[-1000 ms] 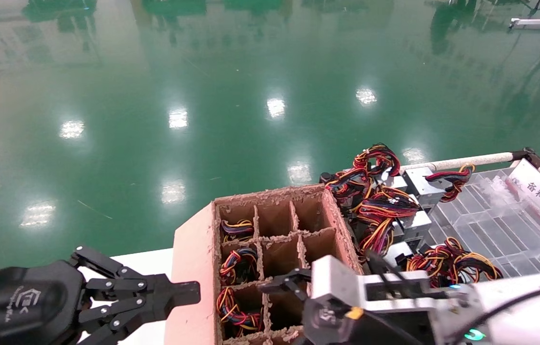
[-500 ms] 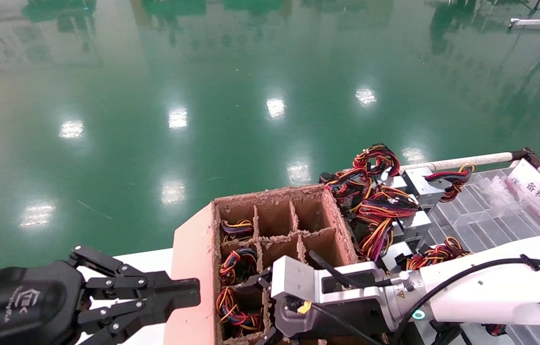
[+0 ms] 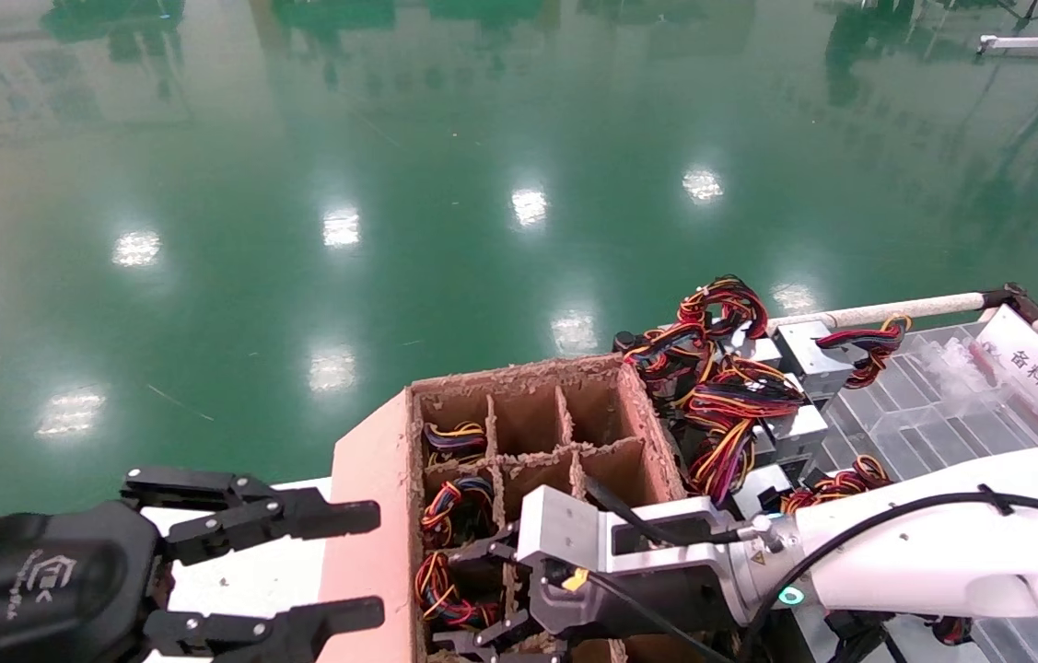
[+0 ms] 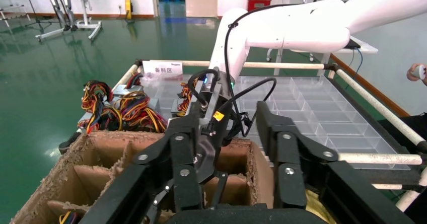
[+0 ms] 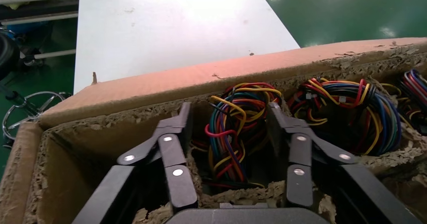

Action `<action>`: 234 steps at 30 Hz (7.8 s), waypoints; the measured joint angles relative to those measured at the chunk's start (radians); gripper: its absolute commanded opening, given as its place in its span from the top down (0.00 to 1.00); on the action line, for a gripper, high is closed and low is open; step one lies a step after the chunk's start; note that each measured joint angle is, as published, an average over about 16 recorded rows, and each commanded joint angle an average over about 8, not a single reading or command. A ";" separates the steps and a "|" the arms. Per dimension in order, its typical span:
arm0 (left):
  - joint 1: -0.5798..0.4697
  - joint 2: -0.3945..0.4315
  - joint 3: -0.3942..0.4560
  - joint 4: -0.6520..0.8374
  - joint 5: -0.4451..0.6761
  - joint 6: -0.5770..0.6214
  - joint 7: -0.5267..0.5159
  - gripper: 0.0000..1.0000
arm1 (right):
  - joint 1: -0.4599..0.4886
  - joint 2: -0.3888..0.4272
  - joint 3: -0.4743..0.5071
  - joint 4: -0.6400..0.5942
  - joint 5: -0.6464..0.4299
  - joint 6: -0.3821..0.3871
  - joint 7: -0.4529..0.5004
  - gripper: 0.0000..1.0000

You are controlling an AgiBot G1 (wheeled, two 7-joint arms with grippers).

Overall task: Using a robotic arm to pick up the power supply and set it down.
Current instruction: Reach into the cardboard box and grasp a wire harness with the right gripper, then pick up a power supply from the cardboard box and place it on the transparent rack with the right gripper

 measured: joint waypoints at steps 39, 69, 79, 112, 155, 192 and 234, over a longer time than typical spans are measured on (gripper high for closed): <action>0.000 0.000 0.000 0.000 0.000 0.000 0.000 0.00 | -0.003 0.100 0.131 0.040 0.218 -0.069 0.036 1.00; 0.000 0.000 0.001 0.000 0.000 0.000 0.000 0.00 | 0.384 0.447 0.300 -0.153 0.262 -0.170 -0.077 1.00; 0.000 0.000 0.001 0.000 0.000 0.000 0.000 0.00 | 0.553 0.546 0.224 -0.350 0.092 -0.215 -0.194 1.00; 0.000 0.000 0.001 0.000 -0.001 0.000 0.001 0.00 | 0.649 0.376 0.117 -0.764 -0.092 0.053 -0.409 1.00; 0.000 -0.001 0.001 0.000 -0.001 -0.001 0.001 0.00 | 0.431 0.407 0.226 -0.888 0.061 -0.026 -0.437 1.00; 0.000 -0.001 0.002 0.000 -0.001 -0.001 0.001 0.00 | 0.053 0.329 0.544 -0.926 0.512 0.037 -0.473 1.00; -0.001 -0.001 0.002 0.000 -0.001 -0.001 0.001 0.00 | -0.210 0.406 0.594 -0.816 0.587 -0.032 -0.533 1.00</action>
